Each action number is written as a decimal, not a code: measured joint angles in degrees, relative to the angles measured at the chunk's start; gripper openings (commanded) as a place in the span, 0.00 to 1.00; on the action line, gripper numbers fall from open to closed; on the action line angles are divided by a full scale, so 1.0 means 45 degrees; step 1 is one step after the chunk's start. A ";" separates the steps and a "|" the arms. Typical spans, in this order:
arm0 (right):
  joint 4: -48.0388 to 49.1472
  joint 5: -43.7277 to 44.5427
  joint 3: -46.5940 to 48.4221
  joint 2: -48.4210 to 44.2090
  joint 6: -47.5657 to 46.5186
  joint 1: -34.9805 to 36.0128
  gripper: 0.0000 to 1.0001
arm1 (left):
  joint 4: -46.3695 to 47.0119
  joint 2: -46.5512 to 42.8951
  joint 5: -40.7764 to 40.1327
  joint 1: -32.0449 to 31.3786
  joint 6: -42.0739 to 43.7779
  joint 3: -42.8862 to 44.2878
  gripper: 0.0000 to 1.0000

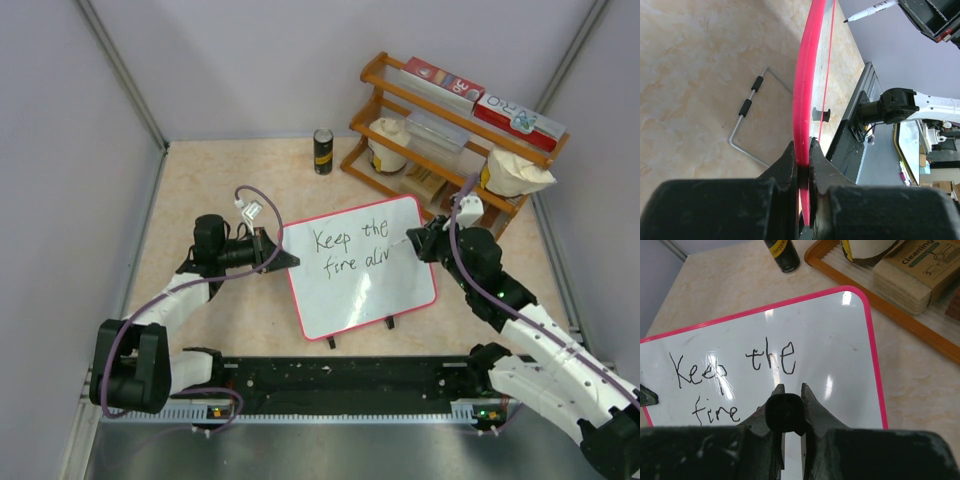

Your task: Write a sentence on the whiteboard

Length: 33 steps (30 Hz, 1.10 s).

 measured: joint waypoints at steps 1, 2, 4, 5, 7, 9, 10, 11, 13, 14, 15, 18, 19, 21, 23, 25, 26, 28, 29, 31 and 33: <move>-0.0019 0.0000 0.0010 0.0000 0.0000 0.0000 0.00 | -0.0005 0.0000 0.0000 0.0000 0.0000 0.0000 0.00; -0.0039 0.0000 0.0010 0.0000 -0.0015 0.0000 0.00 | 0.0000 0.0000 0.0000 0.0000 0.0005 0.0000 0.00; -0.0141 0.0000 0.0015 -0.0015 -0.0083 0.0000 0.00 | -0.0010 0.0000 0.0000 0.0000 0.0015 0.0000 0.00; -0.0214 0.0000 0.0015 -0.0024 -0.0097 0.0000 0.00 | -0.0005 0.0000 0.0000 0.0000 0.0015 0.0000 0.00; -0.0413 -0.0010 0.0019 -0.0121 -0.0121 -0.0053 0.00 | -0.0015 0.0000 0.0000 0.0000 0.0029 0.0000 0.00; -0.0578 -0.0010 0.0029 -0.0233 -0.0121 -0.0146 0.00 | -0.0019 0.0000 0.0000 0.0000 0.0034 0.0000 0.00; -0.0636 -0.0005 0.0029 -0.0306 -0.0121 -0.0214 0.00 | -0.0024 0.0000 0.0000 0.0005 0.0034 0.0000 0.00; -0.0690 0.0000 0.0034 -0.0384 -0.0126 -0.0262 0.00 | -0.0024 0.0000 0.0000 0.0000 0.0039 0.0000 0.00; -0.0777 -0.0005 0.0034 -0.0520 -0.0126 -0.0350 0.00 | -0.0024 0.0000 0.0000 0.0000 0.0034 0.0000 0.00; -0.0821 -0.0005 0.0034 -0.0583 -0.0121 -0.0384 0.00 | -0.0024 0.0000 0.0000 0.0005 0.0039 0.0000 0.00; -0.0865 -0.0010 0.0034 -0.0622 -0.0121 -0.0427 0.00 | -0.0024 0.0000 0.0000 0.0000 0.0039 0.0000 0.00; -0.0923 -0.0063 0.0034 -0.0680 -0.0117 -0.0554 0.00 | -0.0024 0.0000 0.0000 0.0000 0.0034 0.0000 0.00; -0.0933 -0.0102 0.0034 -0.0680 -0.0117 -0.0583 0.00 | -0.0024 0.0000 0.0000 0.0005 0.0039 0.0000 0.00; -0.0947 -0.0199 0.0034 -0.0675 -0.0112 -0.0597 0.00 | -0.0024 0.0000 0.0000 0.0000 0.0034 0.0000 0.00; -0.0928 -0.0350 0.0034 -0.0641 -0.0102 -0.0602 0.00 | -0.0024 0.0000 0.0000 0.0005 0.0034 0.0000 0.00; -0.0879 -0.0510 0.0034 -0.0534 -0.0083 -0.0607 0.00 | -0.0024 0.0000 0.0000 0.0005 0.0034 0.0000 0.00; -0.0855 -0.0636 0.0034 -0.0442 -0.0073 -0.0607 0.00 | -0.0024 0.0000 0.0000 0.0000 0.0039 0.0000 0.00; -0.0816 -0.0792 0.0034 -0.0253 -0.0053 -0.0607 0.00 | -0.0024 0.0000 0.0000 0.0005 0.0039 0.0000 0.00; -0.0753 -0.0908 0.0034 -0.0107 0.0005 -0.0607 0.00 | -0.0024 0.0000 0.0000 0.0000 0.0039 0.0000 0.00; -0.0665 -0.1073 0.0034 0.0083 0.0058 -0.0607 0.00 | -0.0024 0.0000 0.0000 0.0000 0.0039 0.0000 0.00; -0.0520 -0.1234 0.0034 0.0253 0.0131 -0.0607 0.00 | -0.0024 0.0000 0.0000 0.0000 0.0039 0.0000 0.00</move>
